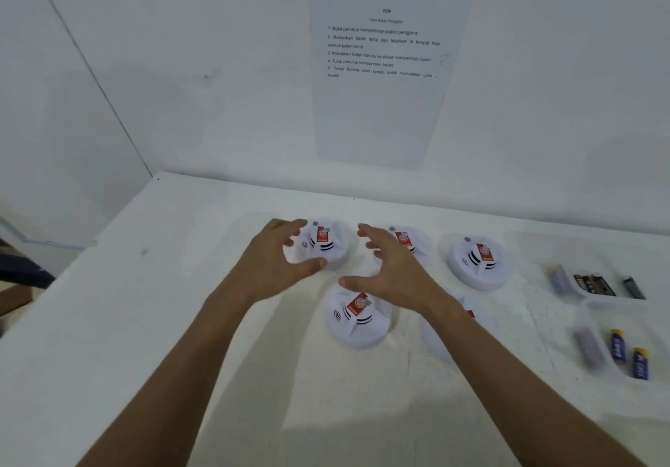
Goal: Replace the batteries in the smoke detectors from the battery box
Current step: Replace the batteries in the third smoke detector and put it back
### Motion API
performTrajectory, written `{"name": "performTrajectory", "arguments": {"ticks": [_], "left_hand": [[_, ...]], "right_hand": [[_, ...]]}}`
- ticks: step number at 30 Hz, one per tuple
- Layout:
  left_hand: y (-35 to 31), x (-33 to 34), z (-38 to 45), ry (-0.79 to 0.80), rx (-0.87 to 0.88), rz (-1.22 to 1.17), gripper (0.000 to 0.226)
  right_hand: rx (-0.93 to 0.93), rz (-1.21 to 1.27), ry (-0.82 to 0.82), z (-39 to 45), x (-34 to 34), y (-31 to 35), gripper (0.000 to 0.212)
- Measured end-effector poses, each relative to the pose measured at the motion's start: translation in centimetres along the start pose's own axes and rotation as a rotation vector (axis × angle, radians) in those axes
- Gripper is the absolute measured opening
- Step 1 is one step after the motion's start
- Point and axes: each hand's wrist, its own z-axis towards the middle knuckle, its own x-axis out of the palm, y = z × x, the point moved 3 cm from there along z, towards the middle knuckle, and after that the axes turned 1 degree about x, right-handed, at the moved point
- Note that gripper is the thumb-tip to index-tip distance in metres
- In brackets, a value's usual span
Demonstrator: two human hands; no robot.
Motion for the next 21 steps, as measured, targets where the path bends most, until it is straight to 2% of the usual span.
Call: {"name": "performTrajectory", "arguments": {"ticks": [2,6,10,13,15,17,19,21], "left_hand": [[-0.1,-0.8,1.4,0.035,-0.005,0.013,0.080],[0.1,-0.5,3.4,0.160,0.058,0.081,0.055],[2.4,0.9,4.8,0.245,0.003,0.153,0.068],[3.0,1.7,4.9,0.240,-0.020,0.118,0.078],[2.4,1.6,4.6,0.221,-0.030,0.091,0.076],[1.7,1.5,4.0,0.202,-0.032,0.060,0.065],[0.8,1.1,3.1,0.172,-0.022,0.000,0.069],[-0.7,0.5,2.0,0.138,0.027,-0.054,0.080]], "right_hand": [[0.001,-0.008,0.007,1.9,0.3,0.7,0.091],[0.027,-0.144,0.110,4.9,1.2,0.8,0.089],[0.108,-0.247,0.182,6.8,2.5,-0.8,0.105],[0.120,-0.312,0.201,9.3,3.7,-3.7,0.111],[0.106,-0.279,0.202,10.3,4.2,-5.2,0.111],[0.062,-0.256,0.182,9.1,3.5,-3.5,0.101],[0.008,-0.204,0.140,6.8,2.2,-1.3,0.090],[-0.031,-0.155,0.174,4.8,0.9,0.1,0.108]]}}
